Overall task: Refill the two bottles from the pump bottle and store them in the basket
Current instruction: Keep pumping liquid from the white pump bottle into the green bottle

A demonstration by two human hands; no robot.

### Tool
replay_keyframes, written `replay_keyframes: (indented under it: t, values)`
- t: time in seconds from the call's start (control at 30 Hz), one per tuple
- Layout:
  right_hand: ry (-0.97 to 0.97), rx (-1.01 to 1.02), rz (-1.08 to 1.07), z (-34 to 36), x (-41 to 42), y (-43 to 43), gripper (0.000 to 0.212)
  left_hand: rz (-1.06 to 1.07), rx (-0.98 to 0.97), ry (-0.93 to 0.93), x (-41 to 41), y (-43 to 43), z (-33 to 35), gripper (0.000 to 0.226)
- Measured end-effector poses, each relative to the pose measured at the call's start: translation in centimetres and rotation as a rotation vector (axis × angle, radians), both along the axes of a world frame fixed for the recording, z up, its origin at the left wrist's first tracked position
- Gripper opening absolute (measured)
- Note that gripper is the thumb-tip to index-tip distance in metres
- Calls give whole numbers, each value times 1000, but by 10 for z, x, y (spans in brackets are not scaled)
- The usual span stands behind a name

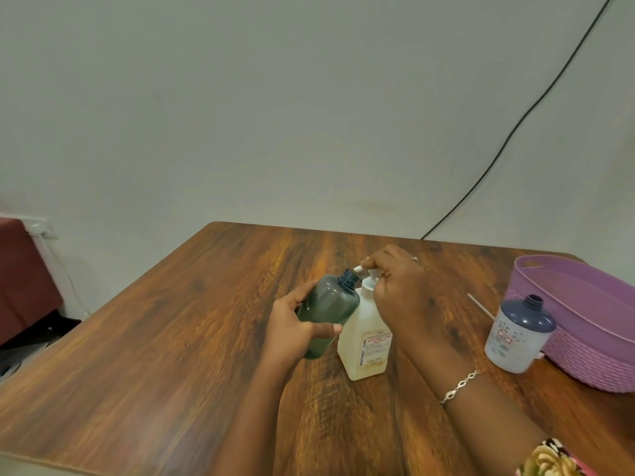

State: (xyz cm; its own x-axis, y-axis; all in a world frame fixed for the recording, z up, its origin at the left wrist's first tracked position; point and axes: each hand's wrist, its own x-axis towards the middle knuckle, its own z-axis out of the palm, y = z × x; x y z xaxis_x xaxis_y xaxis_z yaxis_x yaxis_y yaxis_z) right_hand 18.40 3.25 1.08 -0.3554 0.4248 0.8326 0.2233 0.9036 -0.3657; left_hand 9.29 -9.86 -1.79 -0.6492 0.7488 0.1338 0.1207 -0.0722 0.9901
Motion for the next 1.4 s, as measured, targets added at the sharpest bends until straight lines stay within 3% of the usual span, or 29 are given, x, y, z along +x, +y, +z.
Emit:
replay_keyframes:
  t: [0.17, 0.8, 1.1, 1.4]
  values:
    - [3, 85, -50, -16, -10, -8, 21, 16, -9, -2, 0, 1, -3, 72]
    - [-5, -1, -32, -15, 2, -6, 32, 30, -39, 39, -1, 5, -3, 78]
    - [5, 75, -73, -19, -5, -5, 24, 30, -35, 44, -1, 5, -7, 79]
    - [15, -18, 3, -5, -1, 2, 26, 28, -36, 40, -3, 3, -9, 80]
